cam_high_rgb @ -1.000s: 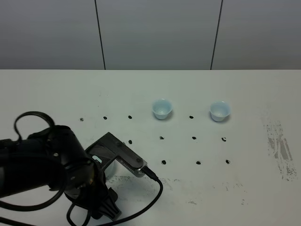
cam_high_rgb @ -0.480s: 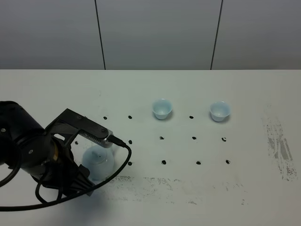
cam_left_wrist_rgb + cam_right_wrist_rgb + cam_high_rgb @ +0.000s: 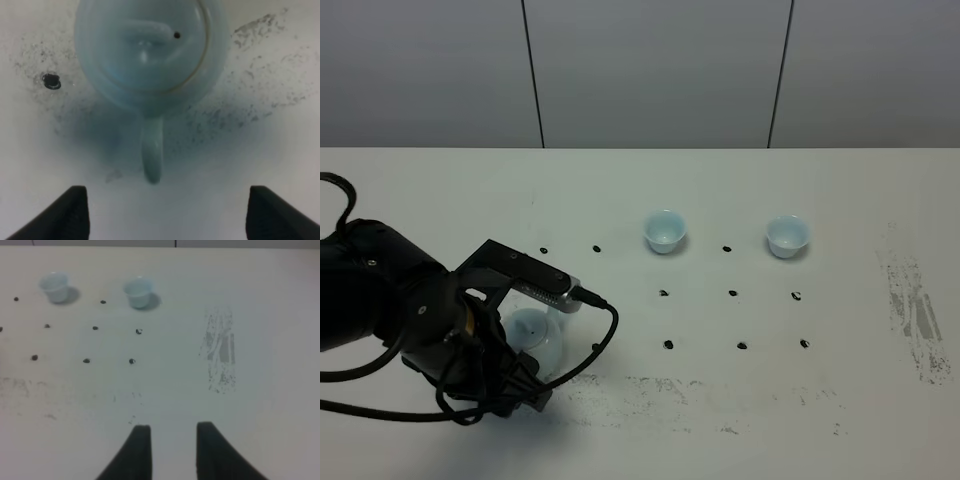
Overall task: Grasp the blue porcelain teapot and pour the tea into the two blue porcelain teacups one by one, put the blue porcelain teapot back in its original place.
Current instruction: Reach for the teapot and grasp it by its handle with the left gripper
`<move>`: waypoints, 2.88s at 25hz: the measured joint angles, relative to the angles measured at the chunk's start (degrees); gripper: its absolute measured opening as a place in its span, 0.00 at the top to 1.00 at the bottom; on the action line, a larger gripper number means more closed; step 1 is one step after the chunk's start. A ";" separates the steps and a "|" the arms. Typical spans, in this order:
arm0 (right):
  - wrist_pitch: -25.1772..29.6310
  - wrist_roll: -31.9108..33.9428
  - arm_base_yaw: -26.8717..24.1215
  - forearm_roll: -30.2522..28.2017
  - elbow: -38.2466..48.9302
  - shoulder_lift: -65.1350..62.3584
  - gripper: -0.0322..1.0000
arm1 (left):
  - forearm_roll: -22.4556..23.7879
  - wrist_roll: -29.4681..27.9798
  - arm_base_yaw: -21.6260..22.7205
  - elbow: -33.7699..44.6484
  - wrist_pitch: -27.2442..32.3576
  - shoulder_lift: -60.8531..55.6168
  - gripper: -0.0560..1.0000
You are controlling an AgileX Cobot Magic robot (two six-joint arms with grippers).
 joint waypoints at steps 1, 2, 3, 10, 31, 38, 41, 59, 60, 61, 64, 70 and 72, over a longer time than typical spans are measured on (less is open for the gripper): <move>0.00 0.00 0.00 0.00 0.00 0.00 0.77 | 0.05 0.00 0.00 0.00 -0.96 0.60 0.32; 0.00 0.00 0.00 0.00 0.00 0.00 0.77 | 0.29 0.04 0.00 -0.05 -1.85 1.09 0.32; 0.00 0.00 0.00 0.00 0.00 0.00 0.77 | 0.42 0.04 0.00 -0.05 -2.91 1.65 0.32; 0.00 0.00 0.00 0.00 0.00 0.00 0.77 | 1.01 -0.97 0.00 -0.33 -6.27 4.63 0.32; 0.00 0.00 0.00 0.00 0.00 0.00 0.77 | 1.24 -2.63 0.14 -0.33 -7.94 6.20 0.46; 0.00 0.00 0.00 0.00 0.00 0.00 0.77 | 1.29 -2.88 0.27 -0.33 -8.27 6.93 0.46; 0.00 0.00 0.00 0.00 0.00 0.00 0.77 | 1.29 -3.01 0.44 -0.33 -8.45 7.13 0.47; 0.00 0.00 0.00 0.00 0.00 0.00 0.77 | 5.00 -3.97 1.23 -0.33 -6.81 7.13 0.85; 0.00 0.00 0.00 0.00 0.00 0.00 0.77 | 4.99 -3.97 1.23 -0.33 -6.81 7.13 0.85; 0.00 0.00 0.00 0.00 0.00 0.00 0.77 | 4.99 -3.97 1.23 -0.33 -6.81 7.13 0.85; 0.00 0.00 0.00 0.00 0.00 0.00 0.77 | 5.06 -3.92 1.23 -0.33 -6.86 7.13 0.85; 0.00 0.00 0.00 0.00 0.00 0.00 0.77 | 5.58 -3.86 1.23 -0.33 -7.50 5.50 0.85; 0.00 0.00 0.00 0.00 0.00 0.00 0.77 | 5.63 -3.86 1.23 -0.33 -7.58 4.75 0.86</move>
